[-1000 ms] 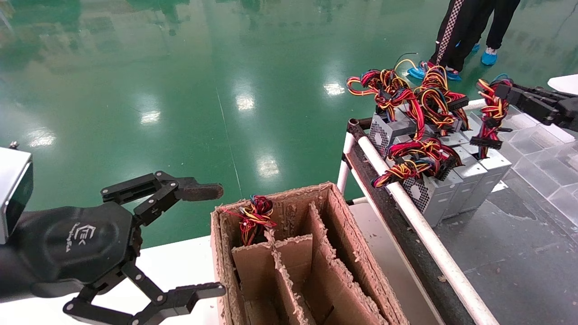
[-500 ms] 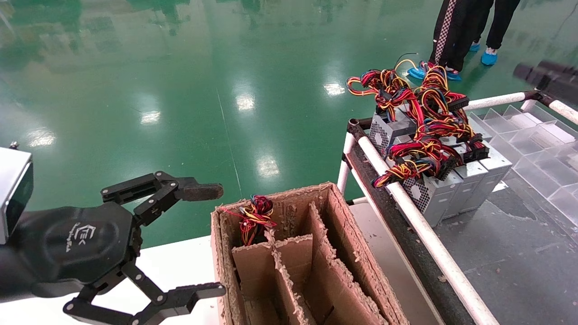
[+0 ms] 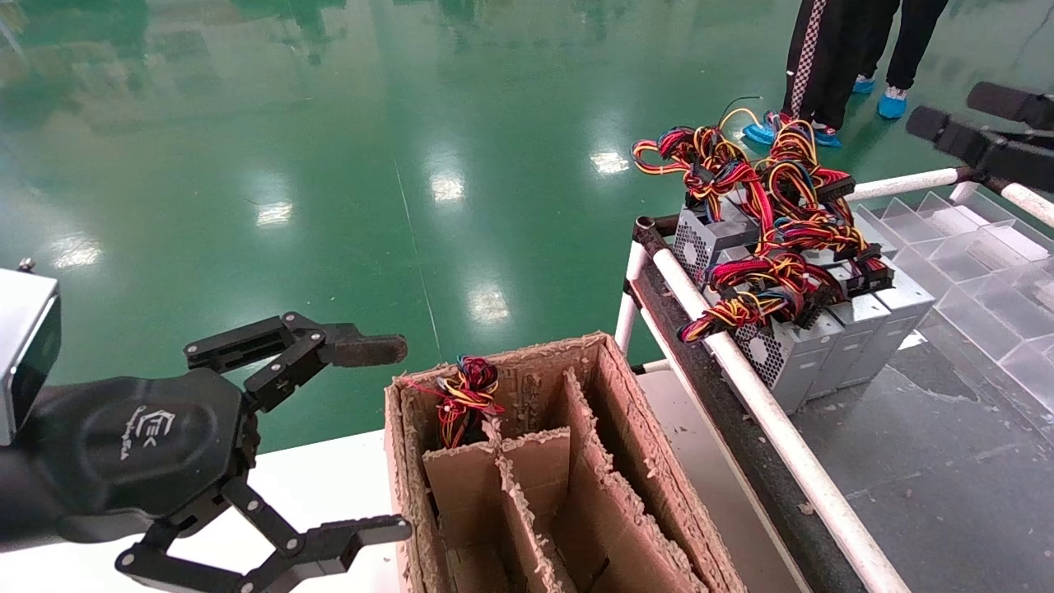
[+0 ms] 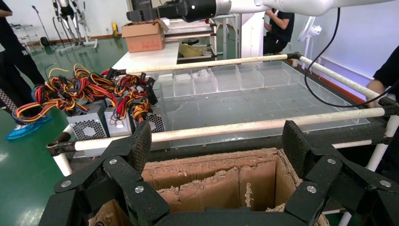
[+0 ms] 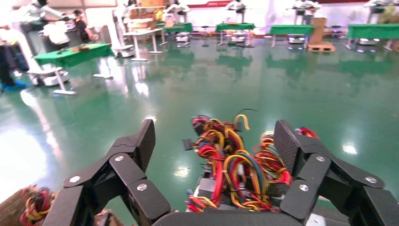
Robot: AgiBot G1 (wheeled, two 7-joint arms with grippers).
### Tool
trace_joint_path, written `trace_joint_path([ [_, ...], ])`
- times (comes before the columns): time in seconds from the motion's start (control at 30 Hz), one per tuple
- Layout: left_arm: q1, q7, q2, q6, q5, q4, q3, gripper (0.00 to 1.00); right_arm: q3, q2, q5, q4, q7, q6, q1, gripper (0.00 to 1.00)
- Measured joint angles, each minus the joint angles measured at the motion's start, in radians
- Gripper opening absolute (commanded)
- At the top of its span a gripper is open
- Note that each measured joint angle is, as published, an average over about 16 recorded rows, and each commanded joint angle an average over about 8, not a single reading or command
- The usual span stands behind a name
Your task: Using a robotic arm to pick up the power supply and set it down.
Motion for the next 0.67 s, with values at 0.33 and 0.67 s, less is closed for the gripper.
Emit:
trace_joint_path([
  [0.33, 0.0, 0.0, 0.0, 0.0, 0.0, 0.0, 0.001, 1.0, 0.005, 0.013, 0.059, 0.212, 0.035, -0.021, -0.114, 1.0],
  [0.67, 0.0, 0.0, 0.0, 0.0, -0.001, 0.0, 0.001, 1.0, 0.009, 0.021, 0.098, 0.35, 0.058, -0.034, -0.188, 1.0],
])
